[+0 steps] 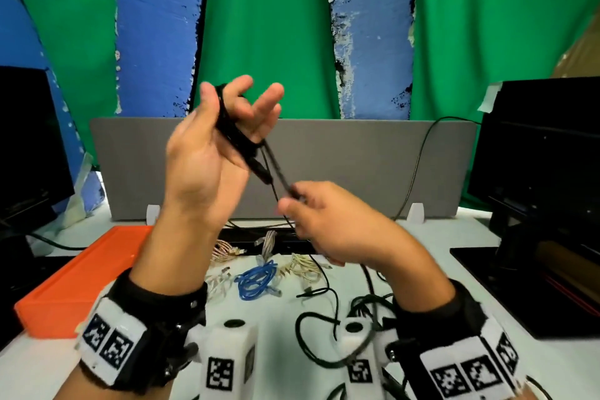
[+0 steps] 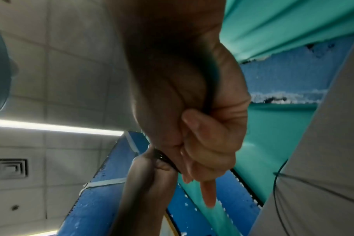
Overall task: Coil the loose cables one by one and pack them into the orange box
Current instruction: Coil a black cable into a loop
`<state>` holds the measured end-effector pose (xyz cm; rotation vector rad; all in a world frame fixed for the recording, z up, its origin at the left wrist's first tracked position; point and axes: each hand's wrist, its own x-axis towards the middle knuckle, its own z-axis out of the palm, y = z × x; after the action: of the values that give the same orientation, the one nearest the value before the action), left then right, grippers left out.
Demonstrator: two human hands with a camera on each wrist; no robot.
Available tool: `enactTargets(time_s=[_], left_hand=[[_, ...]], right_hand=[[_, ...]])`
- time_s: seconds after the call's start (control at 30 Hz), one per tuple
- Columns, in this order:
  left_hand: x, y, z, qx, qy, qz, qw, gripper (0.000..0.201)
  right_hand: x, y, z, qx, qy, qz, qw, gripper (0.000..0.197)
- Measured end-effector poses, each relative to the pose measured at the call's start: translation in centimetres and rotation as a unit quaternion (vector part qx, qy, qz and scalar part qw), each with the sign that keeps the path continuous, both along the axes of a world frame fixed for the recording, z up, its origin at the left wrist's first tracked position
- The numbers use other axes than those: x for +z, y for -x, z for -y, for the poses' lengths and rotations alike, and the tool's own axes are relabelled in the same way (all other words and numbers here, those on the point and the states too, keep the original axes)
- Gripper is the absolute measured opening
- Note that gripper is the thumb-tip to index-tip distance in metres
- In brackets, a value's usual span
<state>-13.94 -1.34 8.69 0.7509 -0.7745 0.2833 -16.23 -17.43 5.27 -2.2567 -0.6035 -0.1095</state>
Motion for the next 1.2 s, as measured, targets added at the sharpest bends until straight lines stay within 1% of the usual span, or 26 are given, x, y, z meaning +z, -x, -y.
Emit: enactTargets(time_s=[0.03, 0.07, 0.1, 0.13, 0.17, 0.23, 0.27, 0.3, 0.33, 0.4, 0.43, 0.47, 0.5, 0.57, 0.6, 0.67, 0.7, 0.77, 0.83, 0.93, 1.0, 1.07, 1.1, 1.13, 1.17, 1.2], left_hand=[[0.1, 0.0, -0.4, 0.106, -0.062, 0.030, 0.992, 0.044], [0.1, -0.1, -0.9, 0.218, -0.146, 0.068, 0.963, 0.039], [0.0, -0.2, -1.3, 0.317, -0.238, 0.107, 0.912, 0.035], [-0.1, -0.2, -1.6, 0.383, -0.334, 0.132, 0.851, 0.031], [-0.2, -0.1, -1.8, 0.418, -0.428, 0.136, 0.789, 0.028], [-0.5, 0.2, -2.1, 0.417, -0.597, 0.103, 0.678, 0.029], [-0.4, 0.5, -2.0, 0.381, -0.655, 0.075, 0.648, 0.032], [-0.5, 0.8, -2.0, 0.319, -0.690, 0.049, 0.648, 0.037], [-0.5, 1.2, -1.9, 0.238, -0.700, 0.030, 0.673, 0.042], [-0.5, 1.7, -2.1, 0.085, -0.659, 0.014, 0.747, 0.046], [-0.5, 1.8, -2.3, 0.035, -0.630, 0.012, 0.776, 0.047], [-0.6, 1.7, -2.5, 0.001, -0.607, 0.015, 0.794, 0.048], [-0.7, 1.4, -2.7, -0.029, -0.592, 0.023, 0.805, 0.048], [-1.0, 1.2, -2.6, -0.105, -0.550, 0.049, 0.827, 0.042], [-1.1, 1.2, -2.6, -0.146, -0.504, 0.055, 0.850, 0.037], [-1.1, 1.0, -2.4, -0.231, -0.373, 0.035, 0.898, 0.028], [-1.0, 0.9, -2.3, -0.270, -0.304, 0.019, 0.913, 0.025], [-0.6, 0.9, -1.9, -0.332, -0.181, -0.002, 0.926, 0.025], [0.0, 1.2, -1.5, -0.352, -0.096, -0.018, 0.931, 0.030], [0.9, 1.8, -2.2, -0.287, -0.037, -0.022, 0.957, 0.045], [1.3, 2.3, -3.4, -0.231, -0.015, -0.035, 0.972, 0.052], [1.6, 2.3, -3.6, -0.197, 0.002, -0.045, 0.979, 0.055], [1.7, 2.1, -3.4, -0.188, 0.013, -0.039, 0.981, 0.053], [1.8, 1.8, -3.1, -0.173, 0.026, -0.032, 0.984, 0.050], [1.8, 1.5, -2.8, -0.157, 0.044, -0.033, 0.986, 0.050], [1.7, 1.1, -2.6, -0.152, 0.067, -0.034, 0.986, 0.054]], right_hand=[[-0.1, 0.3, -0.4, 0.031, 0.026, -0.018, 0.999, 0.024], [-0.1, 0.5, -0.7, 0.052, 0.052, -0.020, 0.997, 0.025], [0.0, 0.8, -0.8, 0.064, 0.068, -0.013, 0.996, 0.027], [0.2, 1.0, -0.7, 0.071, 0.071, -0.002, 0.995, 0.029], [0.5, 1.3, -0.6, 0.075, 0.064, 0.009, 0.995, 0.029], [1.2, 1.6, 0.0, 0.064, 0.035, 0.035, 0.997, 0.024], [1.5, 1.7, 0.5, 0.050, 0.015, 0.047, 0.998, 0.021], [1.8, 1.7, 1.1, 0.038, -0.009, 0.059, 0.997, 0.017], [2.1, 1.8, 1.8, 0.032, -0.033, 0.074, 0.996, 0.013], [2.6, 1.7, 3.3, 0.035, -0.075, 0.108, 0.991, 0.013], [2.8, 1.7, 4.0, 0.042, -0.090, 0.119, 0.988, 0.016], [2.8, 1.7, 4.5, 0.052, -0.101, 0.125, 0.986, 0.019], [2.9, 1.7, 4.9, 0.064, -0.109, 0.126, 0.984, 0.020], [2.9, 1.9, 5.2, 0.088, -0.115, 0.126, 0.981, 0.015], [2.9, 1.9, 5.3, 0.093, -0.117, 0.128, 0.981, 0.012], [3.0, 1.9, 5.3, 0.083, -0.129, 0.134, 0.979, 0.007], [3.0, 1.7, 5.3, 0.065, -0.130, 0.139, 0.980, 0.005], [2.8, 1.1, 5.5, 0.011, -0.100, 0.163, 0.981, 0.010], [2.5, 0.4, 5.7, -0.045, -0.044, 0.182, 0.981, 0.014], [2.2, -0.5, 6.1, -0.128, 0.045, 0.190, 0.972, 0.018], [2.0, -1.0, 6.5, -0.188, 0.059, 0.186, 0.963, 0.021], [1.9, -1.3, 6.6, -0.228, 0.045, 0.208, 0.950, 0.020], [1.9, -1.3, 6.4, -0.219, 0.011, 0.208, 0.953, 0.017], [1.9, -1.1, 5.9, -0.174, -0.058, 0.184, 0.966, 0.012], [1.9, -0.9, 5.3, -0.091, -0.145, 0.129, 0.977, 0.008], [1.7, -0.6, 4.6, 0.007, -0.222, 0.055, 0.973, 0.008]])
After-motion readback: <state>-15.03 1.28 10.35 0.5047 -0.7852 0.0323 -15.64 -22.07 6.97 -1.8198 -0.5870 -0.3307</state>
